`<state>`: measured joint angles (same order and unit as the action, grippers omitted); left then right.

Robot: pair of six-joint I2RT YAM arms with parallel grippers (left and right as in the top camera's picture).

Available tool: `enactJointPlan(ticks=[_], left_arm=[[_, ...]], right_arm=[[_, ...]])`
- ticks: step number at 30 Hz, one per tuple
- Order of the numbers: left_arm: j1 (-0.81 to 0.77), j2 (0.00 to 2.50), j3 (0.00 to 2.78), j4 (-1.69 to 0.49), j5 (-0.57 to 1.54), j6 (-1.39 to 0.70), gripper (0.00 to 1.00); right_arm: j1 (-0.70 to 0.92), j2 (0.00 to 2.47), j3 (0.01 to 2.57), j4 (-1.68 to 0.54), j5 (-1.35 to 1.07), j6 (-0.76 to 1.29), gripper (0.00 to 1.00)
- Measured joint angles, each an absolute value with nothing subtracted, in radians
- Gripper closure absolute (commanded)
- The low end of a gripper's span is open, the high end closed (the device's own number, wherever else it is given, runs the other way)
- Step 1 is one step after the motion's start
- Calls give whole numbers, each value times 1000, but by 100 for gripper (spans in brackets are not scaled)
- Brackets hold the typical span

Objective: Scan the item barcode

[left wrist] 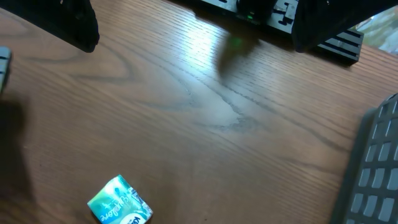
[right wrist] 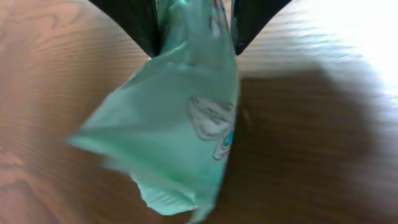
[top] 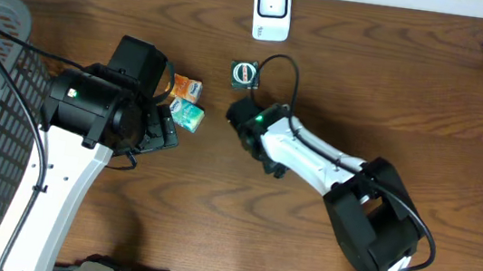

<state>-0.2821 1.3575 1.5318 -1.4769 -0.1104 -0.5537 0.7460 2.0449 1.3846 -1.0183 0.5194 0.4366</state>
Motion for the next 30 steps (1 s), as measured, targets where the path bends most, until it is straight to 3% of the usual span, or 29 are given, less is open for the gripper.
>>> enactJointPlan(ticks=[6, 14, 17, 23, 27, 30], left_arm=[[-282, 1357, 1532, -1477, -110, -554, 2], [-282, 1357, 1532, -1477, -110, -554, 2], [-282, 1357, 1532, -1477, -110, -554, 2], [-282, 1357, 1532, -1477, -110, -554, 3], [-282, 1357, 1532, -1477, -110, -554, 3], [-282, 1357, 1532, -1477, -110, -554, 2]], right_arm=[[763, 2045, 1410, -1029, 403, 437, 62], [690, 2049, 1633, -1170, 282, 414, 47], [619, 2049, 1678, -1174, 235, 379, 57], [416, 2049, 1679, -1173, 5, 246, 60], [306, 2049, 1628, -1162, -182, 121, 93], [273, 2049, 1561, -1135, -275, 81, 99]])
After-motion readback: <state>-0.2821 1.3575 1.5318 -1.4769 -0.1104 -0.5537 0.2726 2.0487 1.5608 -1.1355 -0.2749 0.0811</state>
